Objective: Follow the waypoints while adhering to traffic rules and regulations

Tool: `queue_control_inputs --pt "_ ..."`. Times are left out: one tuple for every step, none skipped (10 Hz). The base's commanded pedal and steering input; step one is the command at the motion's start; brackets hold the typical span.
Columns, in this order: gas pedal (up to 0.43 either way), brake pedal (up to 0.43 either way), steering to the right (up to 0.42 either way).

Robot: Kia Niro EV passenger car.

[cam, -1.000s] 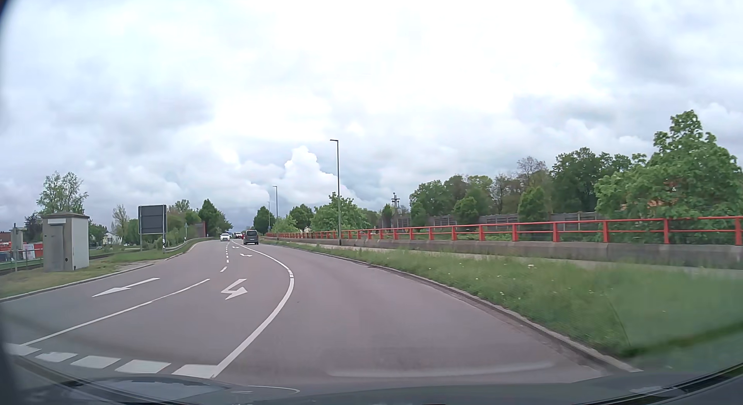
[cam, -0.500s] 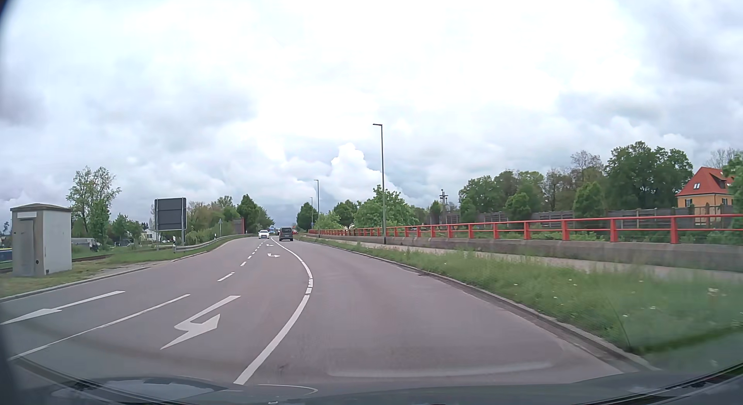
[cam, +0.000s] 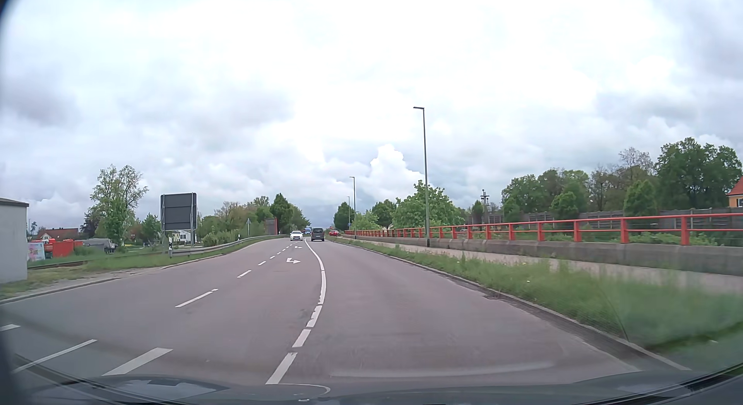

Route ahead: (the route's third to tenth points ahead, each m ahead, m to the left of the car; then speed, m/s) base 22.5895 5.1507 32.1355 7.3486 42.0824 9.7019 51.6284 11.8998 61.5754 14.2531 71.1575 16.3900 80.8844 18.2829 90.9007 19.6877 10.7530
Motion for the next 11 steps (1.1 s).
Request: queue_control_inputs --pt "0.22 0.012 -0.061" --pt "0.22 0.006 -0.054" --pt "0.24 0.012 -0.047" --pt "0.26 0.012 -0.039" --pt "0.26 0.012 -0.034" --pt "0.26 0.012 -0.034" --pt "0.26 0.012 -0.034" --pt "0.26 0.012 -0.034" --pt "0.26 0.012 -0.031" --pt "0.26 0.012 -0.03" --pt "0.26 0.012 -0.031"
